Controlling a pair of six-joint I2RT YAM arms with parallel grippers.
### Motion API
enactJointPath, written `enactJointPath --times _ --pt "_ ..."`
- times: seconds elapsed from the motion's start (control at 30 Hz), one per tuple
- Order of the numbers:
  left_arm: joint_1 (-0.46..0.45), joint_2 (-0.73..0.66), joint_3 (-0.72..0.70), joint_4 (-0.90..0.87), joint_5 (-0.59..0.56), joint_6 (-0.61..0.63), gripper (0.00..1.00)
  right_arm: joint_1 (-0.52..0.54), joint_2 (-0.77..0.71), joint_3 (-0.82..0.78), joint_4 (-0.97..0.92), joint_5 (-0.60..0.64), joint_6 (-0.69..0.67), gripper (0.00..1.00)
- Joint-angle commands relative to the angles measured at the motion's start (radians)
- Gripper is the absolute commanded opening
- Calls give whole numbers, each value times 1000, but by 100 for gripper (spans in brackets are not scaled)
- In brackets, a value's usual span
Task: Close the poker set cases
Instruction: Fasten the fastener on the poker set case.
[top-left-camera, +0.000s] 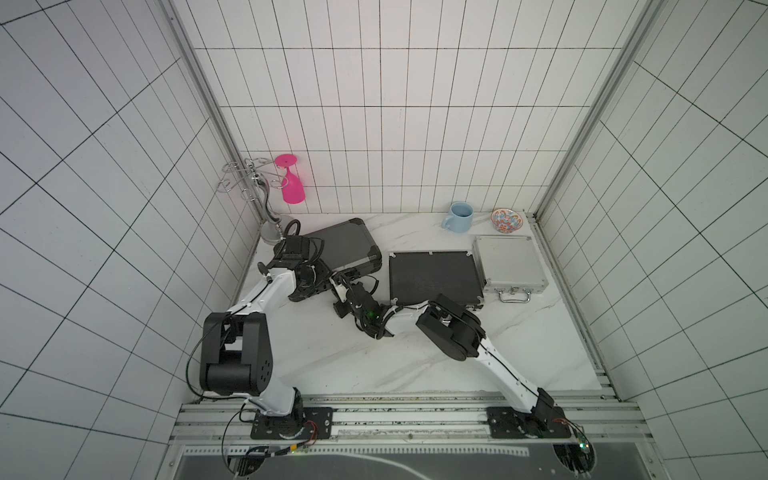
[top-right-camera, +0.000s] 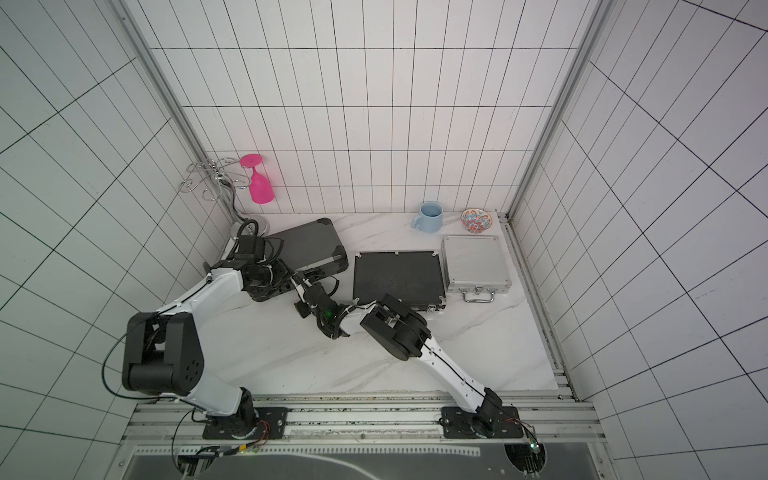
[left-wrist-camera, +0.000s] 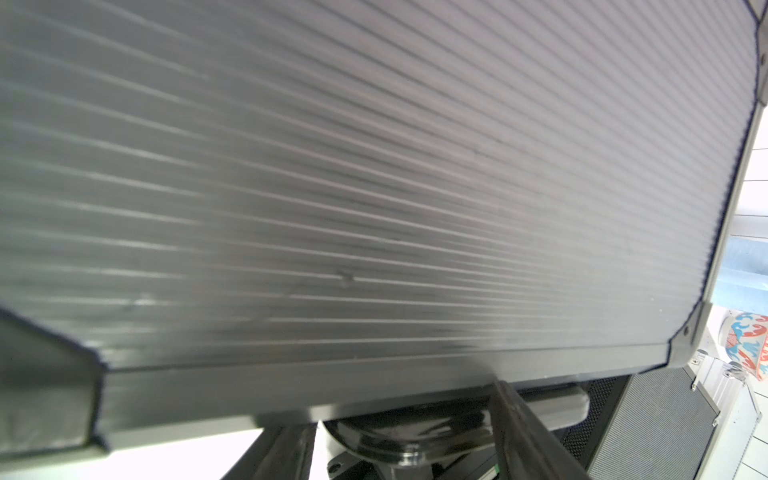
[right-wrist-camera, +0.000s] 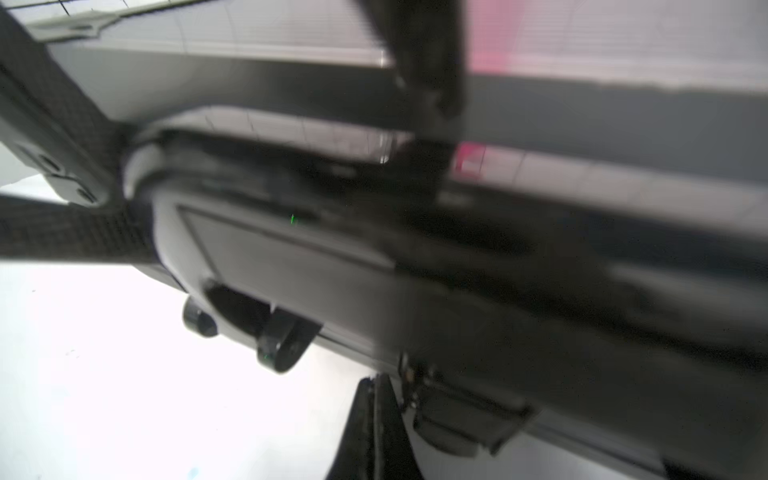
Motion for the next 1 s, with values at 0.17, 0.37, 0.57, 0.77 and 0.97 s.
enactJointPath --times 0.17,0.37,0.57,0.77,0.97 --pt "4 26 -25 -12 -23 18 65 -8 -193 -341 315 67 6 0" --pt "2 27 -1 -20 -21 23 65 -17 -250 -376 312 76 -13 0" --pt "-31 6 31 -47 -48 56 64 -25 -372 -495 343 126 -22 0" --pt "-66 -9 52 -65 -79 46 64 -50 -516 -616 332 173 -35 0" --pt "-110 6 150 -109 -193 132 64 -79 -543 -566 160 111 -21 11"
